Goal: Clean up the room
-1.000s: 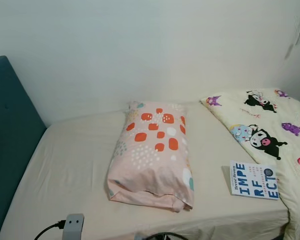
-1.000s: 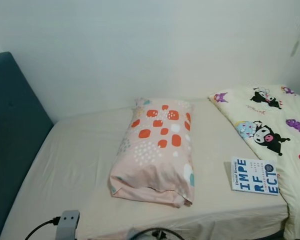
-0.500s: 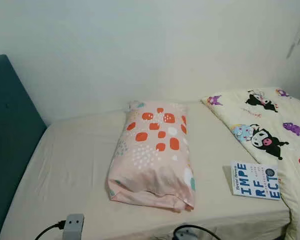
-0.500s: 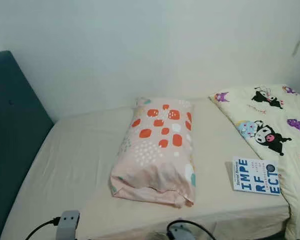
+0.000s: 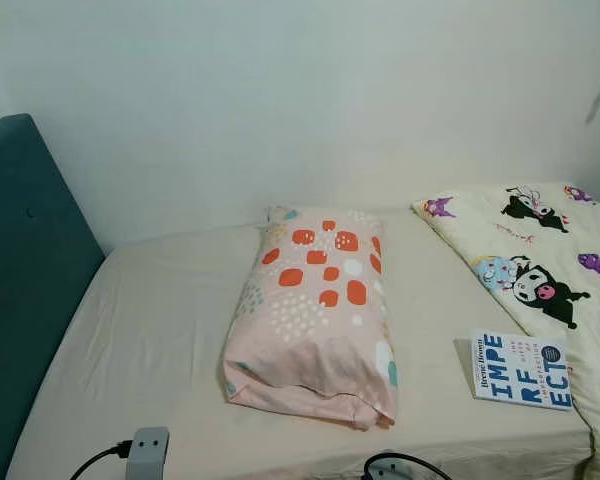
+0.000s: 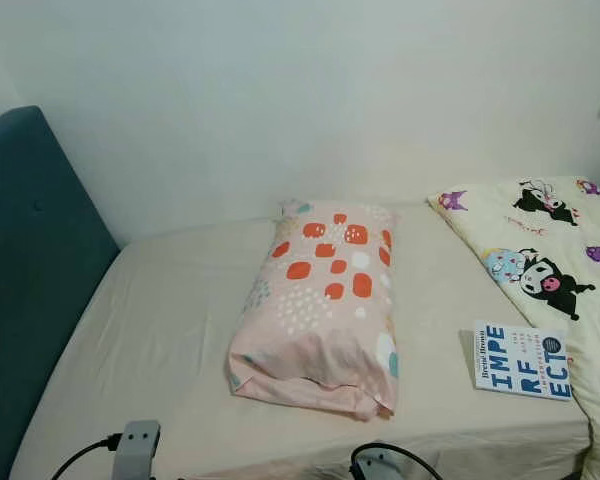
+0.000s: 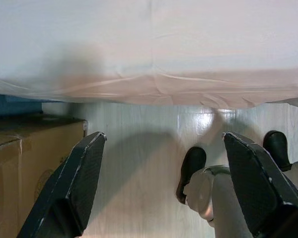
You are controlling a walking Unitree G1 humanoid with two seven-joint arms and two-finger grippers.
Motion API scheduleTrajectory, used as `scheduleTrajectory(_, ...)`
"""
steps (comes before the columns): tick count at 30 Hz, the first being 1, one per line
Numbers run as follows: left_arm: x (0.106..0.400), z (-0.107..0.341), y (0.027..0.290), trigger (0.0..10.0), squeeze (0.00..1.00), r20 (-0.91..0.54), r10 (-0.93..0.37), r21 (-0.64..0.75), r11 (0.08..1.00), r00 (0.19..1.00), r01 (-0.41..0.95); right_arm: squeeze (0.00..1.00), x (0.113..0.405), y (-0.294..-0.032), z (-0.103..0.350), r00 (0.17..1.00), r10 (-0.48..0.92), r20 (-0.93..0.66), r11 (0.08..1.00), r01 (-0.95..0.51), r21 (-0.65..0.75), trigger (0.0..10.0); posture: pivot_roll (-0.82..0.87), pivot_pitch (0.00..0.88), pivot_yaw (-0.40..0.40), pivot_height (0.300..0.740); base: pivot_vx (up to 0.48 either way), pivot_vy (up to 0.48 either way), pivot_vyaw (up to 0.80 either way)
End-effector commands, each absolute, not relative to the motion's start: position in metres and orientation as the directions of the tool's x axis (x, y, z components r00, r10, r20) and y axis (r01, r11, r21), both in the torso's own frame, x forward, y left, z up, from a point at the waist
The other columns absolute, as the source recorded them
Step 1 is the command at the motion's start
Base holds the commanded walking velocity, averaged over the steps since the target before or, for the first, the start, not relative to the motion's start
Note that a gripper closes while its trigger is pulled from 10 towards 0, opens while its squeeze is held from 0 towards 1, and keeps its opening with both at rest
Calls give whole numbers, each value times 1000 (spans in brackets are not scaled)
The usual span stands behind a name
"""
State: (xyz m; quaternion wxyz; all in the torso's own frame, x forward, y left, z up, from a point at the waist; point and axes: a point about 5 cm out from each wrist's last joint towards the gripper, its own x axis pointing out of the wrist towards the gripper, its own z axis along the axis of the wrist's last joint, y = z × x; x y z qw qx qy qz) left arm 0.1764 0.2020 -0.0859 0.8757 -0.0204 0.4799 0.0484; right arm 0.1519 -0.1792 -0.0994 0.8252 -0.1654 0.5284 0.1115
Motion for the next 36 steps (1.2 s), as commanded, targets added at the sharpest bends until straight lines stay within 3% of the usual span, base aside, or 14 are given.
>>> scheduleTrajectory(1, 178, -85, 203, 10000, 0, -837, 67, 11, 994, 542, -107, 0, 135, -186, -105, 348, -27, -937, 917, -364, -161, 10000, -112, 0, 40, 710, 0, 0, 0)
scheduleTrajectory(12, 180, -84, 203, 10000, 0, -835, 63, 8, 995, 547, -104, 0, 136, -186, -105, 351, -30, -936, 917, -363, -165, 10000, -112, 0, 41, 710, 0, 0, 0)
scheduleTrajectory(26, 185, -82, 199, 10000, 0, -822, 39, -28, 994, 569, -108, 0, 132, -186, -106, 342, -37, -939, 915, -367, -170, 10000, -115, 0, 47, 710, 252, 0, 0)
scheduleTrajectory(32, 197, -76, 184, 10000, 0, -780, -67, -47, 998, 622, 50, 0, 144, -191, -101, 419, -52, -907, 947, -267, -177, 10000, -109, 0, 45, 710, 0, 0, 0)
scheduleTrajectory(36, 205, -72, 185, 10000, 0, -760, -85, -39, 996, 644, 84, 0, 151, -199, -97, 442, -79, -894, 960, -207, -187, 10000, -105, 0, 44, 710, 0, 0, 0)
